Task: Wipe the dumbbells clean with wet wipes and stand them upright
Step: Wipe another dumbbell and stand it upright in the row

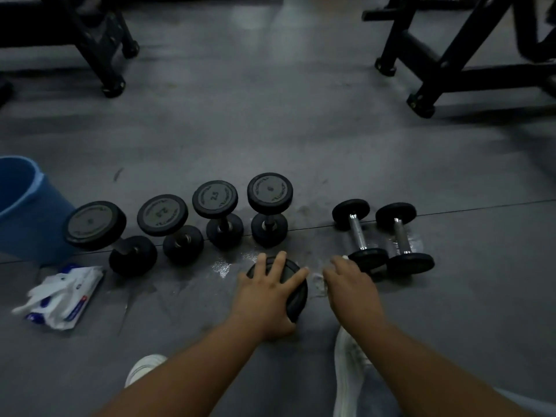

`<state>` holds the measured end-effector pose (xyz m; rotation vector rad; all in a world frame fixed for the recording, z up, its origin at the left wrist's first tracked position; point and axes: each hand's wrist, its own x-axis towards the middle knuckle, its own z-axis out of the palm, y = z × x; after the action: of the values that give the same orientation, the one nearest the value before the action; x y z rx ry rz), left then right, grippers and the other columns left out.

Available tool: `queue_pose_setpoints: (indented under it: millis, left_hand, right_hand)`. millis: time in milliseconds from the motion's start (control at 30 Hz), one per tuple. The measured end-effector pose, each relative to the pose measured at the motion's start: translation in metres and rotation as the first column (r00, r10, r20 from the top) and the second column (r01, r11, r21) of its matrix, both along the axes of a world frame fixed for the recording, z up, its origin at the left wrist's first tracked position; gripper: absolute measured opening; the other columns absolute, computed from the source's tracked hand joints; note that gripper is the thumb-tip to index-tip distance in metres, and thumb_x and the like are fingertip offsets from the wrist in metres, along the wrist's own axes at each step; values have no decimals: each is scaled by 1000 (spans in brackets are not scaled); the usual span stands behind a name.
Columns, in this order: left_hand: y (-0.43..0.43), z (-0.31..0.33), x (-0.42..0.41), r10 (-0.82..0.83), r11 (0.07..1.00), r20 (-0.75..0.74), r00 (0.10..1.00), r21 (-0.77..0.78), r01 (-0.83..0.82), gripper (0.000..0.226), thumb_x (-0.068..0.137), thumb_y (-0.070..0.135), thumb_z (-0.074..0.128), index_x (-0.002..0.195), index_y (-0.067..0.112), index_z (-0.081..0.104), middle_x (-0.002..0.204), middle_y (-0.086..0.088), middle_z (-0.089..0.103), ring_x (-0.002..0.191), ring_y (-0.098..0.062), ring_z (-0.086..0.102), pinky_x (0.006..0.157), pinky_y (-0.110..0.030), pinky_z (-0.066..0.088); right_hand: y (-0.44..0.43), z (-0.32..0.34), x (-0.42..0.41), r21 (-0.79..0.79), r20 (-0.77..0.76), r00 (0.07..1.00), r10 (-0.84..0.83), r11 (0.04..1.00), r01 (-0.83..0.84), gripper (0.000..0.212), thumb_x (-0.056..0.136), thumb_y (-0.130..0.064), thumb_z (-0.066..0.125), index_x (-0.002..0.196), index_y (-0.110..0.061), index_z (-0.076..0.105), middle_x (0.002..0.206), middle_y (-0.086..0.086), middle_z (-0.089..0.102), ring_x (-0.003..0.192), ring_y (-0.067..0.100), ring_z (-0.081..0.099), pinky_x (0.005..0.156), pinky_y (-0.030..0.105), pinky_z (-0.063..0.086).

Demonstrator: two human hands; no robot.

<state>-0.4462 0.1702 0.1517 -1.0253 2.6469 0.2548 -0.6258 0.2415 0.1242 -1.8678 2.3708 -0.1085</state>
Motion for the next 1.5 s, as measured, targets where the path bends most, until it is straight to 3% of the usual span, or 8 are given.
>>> queue_pose_setpoints:
  millis: [100,267,333,533,733,1000,1200,1500]
  left_hand:
    - [0,5,3,8,1000,31,999,13,-8,113,72,69,63,148,47,-18,162,-1,-22,148,-40,-12,107,-63,27]
    - [-9,17,-4,5,997,90,996,77,-12,124,68,73,67,149,46,-22,162,0,-24,149,-40,-10,106,-63,32]
    - [-13,15,-5,-8,997,95,995,81,0,122,68,73,66,149,46,-21,164,-2,-15,148,-41,-3,105,-59,36]
    - [-19,13,-6,-66,995,39,997,72,63,109,66,67,63,148,48,-7,161,-7,-2,142,-42,8,107,-57,32]
    - [-78,30,-61,-46,989,162,986,145,23,107,64,71,66,148,49,2,161,-9,4,138,-47,21,102,-53,42]
    - [-122,34,-147,-44,996,146,988,82,32,103,70,67,67,146,49,1,160,-4,-2,141,-51,7,97,-63,42]
    - [-158,25,-188,2,998,42,999,69,-4,103,64,68,69,143,51,4,158,-4,5,137,-46,21,96,-56,47]
    - [-177,12,-222,-36,999,72,997,39,34,104,66,73,65,148,49,5,156,-8,12,131,-46,30,95,-54,48]
  right_hand:
    - [11,6,-1,-20,-61,998,11,1000,-12,29,62,-10,81,83,-19,63,137,16,52,123,35,54,74,42,54]
    - [10,30,-12,141,-104,948,300,948,-285,23,93,-16,52,114,-23,56,161,6,-12,149,28,-3,104,44,36]
    - [-4,47,-27,234,-147,898,415,897,-376,30,95,-17,48,124,-23,51,160,5,-19,148,29,-10,107,45,32]
    - [-30,35,-65,280,-146,855,499,849,-448,32,92,-19,51,124,-24,50,160,8,-12,148,28,-9,113,46,24]
    - [-53,-4,-97,71,-107,953,282,959,-276,32,50,-25,85,74,-29,64,143,18,47,128,35,50,84,42,53]
    - [-120,0,-160,-93,-94,979,179,978,-188,27,62,-18,78,86,-19,67,143,20,46,129,38,48,86,45,53]
    - [-136,7,-191,-59,-129,987,99,992,-107,25,85,-14,59,109,-17,59,160,15,11,147,32,14,107,47,35]
    - [-132,-24,-200,21,-62,998,10,1000,-9,20,92,-20,51,111,-20,57,161,11,8,148,28,8,115,43,18]
